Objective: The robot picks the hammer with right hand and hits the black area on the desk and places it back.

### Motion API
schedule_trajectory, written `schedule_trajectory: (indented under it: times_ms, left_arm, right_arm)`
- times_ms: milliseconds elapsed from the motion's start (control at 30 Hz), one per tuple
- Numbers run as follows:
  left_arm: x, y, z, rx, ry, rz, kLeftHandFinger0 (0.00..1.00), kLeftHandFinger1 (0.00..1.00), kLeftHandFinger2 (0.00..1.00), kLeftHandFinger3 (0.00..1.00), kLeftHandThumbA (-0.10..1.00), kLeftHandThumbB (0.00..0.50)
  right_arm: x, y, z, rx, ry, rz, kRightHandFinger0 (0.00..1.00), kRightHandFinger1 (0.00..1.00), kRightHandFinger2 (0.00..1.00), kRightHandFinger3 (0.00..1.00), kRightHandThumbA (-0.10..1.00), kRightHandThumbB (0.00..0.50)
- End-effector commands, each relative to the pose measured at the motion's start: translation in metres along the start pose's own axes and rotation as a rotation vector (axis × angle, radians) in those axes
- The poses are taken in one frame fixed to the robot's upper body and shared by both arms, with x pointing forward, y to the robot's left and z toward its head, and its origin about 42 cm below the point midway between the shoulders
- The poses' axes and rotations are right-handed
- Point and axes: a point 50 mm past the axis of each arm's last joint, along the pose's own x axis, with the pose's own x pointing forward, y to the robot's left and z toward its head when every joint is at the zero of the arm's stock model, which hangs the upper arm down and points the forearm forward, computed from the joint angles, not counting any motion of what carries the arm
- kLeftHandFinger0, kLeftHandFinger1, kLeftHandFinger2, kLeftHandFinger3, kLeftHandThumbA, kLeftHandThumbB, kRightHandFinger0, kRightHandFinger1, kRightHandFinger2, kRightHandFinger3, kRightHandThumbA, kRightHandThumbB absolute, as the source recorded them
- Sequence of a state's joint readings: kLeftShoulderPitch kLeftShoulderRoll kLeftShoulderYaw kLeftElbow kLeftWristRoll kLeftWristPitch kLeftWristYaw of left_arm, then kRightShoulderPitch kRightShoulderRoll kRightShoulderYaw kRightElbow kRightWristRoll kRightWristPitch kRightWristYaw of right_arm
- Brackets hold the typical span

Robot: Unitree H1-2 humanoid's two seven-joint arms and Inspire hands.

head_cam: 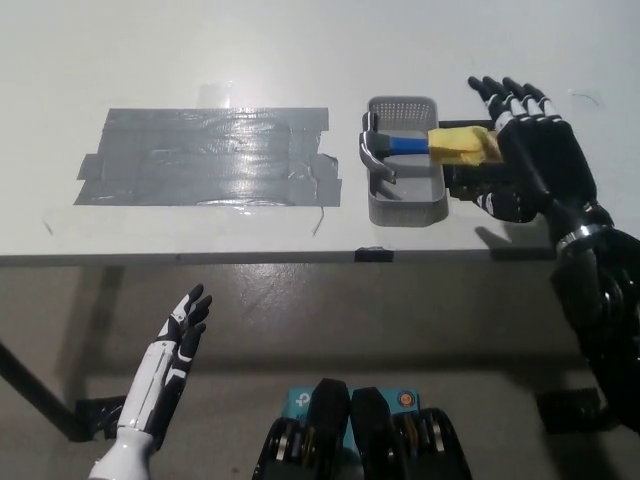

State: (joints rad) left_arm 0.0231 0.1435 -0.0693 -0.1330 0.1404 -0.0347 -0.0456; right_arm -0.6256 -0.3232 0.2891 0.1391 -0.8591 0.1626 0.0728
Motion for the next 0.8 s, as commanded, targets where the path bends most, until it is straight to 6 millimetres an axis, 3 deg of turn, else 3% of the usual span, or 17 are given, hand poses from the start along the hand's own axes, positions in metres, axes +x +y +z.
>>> schedule_trajectory:
  times_ms: [0,767]
  left_arm:
    - [0.001,0.004,0.008,0.026,-0.054,-0.003,1.00,1.00,1.00,1.00,1.00,0.193]
    - [0.000,0.003,0.006,0.026,-0.065,-0.023,1.00,1.00,1.00,1.00,1.00,0.117]
  right_arm:
    - [0.021,-0.020,0.009,-0.056,0.022,-0.027,1.00,1.00,1.00,1.00,1.00,0.451]
    - [0.061,0.005,0.014,-0.060,0.097,0.097,1.00,1.00,1.00,1.00,1.00,0.469]
